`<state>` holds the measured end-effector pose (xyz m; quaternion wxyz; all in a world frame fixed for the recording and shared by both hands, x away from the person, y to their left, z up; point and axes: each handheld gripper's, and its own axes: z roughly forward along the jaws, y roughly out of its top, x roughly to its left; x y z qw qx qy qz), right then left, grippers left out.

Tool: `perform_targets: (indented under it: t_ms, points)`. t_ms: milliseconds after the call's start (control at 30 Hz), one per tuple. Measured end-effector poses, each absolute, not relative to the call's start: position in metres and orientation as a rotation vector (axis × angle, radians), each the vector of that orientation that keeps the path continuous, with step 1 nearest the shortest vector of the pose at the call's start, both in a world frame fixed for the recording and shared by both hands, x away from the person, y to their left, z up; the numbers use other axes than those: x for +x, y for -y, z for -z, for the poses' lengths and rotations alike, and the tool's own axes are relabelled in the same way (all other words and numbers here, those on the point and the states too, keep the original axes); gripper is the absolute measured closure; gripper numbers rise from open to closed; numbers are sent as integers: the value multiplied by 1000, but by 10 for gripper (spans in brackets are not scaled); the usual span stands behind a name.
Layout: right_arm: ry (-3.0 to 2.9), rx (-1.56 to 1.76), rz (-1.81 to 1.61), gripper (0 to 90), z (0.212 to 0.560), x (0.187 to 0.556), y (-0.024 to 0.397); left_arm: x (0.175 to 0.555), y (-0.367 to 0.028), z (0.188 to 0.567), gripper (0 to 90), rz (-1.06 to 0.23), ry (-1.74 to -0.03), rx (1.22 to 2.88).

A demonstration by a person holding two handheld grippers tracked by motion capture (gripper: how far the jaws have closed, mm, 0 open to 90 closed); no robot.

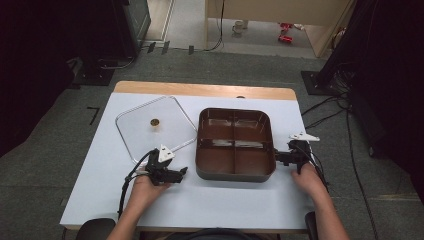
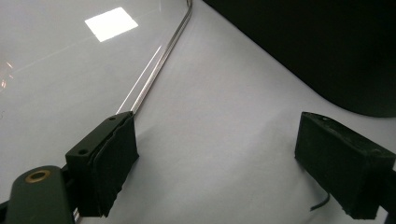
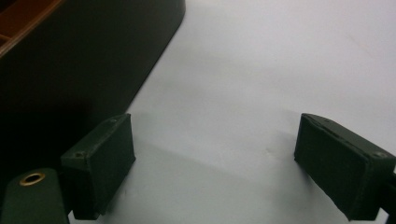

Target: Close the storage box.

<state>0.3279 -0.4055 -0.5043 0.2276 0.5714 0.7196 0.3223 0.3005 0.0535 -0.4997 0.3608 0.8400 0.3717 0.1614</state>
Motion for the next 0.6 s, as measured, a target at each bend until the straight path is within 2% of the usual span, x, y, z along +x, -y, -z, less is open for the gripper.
perform_targets:
  t_ms: [467, 600]
  points:
    - [-1982, 1574, -888, 116, 504, 328, 406, 301, -46, 496, 120, -422, -1033, 2181]
    - [-1982, 1574, -888, 116, 504, 328, 406, 301, -44, 494, 145, -414, -1046, 2196]
